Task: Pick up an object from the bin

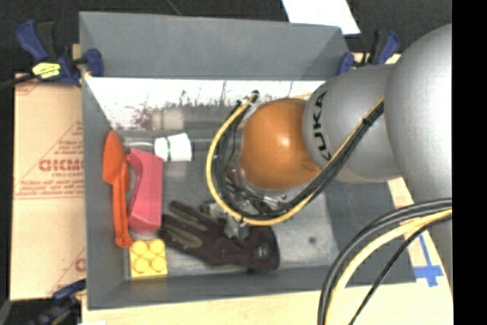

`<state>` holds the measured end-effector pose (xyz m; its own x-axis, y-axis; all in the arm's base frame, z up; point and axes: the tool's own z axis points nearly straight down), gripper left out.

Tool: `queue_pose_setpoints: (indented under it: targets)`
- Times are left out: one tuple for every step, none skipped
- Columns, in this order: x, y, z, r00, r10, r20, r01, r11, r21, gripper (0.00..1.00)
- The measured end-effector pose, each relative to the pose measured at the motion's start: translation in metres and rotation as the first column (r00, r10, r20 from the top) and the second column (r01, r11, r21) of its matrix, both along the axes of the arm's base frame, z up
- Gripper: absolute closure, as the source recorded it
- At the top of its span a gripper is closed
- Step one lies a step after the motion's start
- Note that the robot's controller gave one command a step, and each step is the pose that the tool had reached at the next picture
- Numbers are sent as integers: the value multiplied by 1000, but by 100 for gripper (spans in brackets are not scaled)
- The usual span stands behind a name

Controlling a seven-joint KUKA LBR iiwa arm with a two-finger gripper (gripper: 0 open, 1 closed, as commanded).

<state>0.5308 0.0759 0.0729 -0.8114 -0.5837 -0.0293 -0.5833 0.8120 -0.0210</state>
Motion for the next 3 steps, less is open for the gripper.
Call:
queue_pose_setpoints:
  targets:
    - [7, 3, 0, 1000, -6, -3, 6, 1000, -1, 100]
    - [31, -3, 36, 969, 246, -1, -246, 969, -10, 100]
    - [3, 3, 14, 1000, -23, -3, 23, 1000, 1, 100]
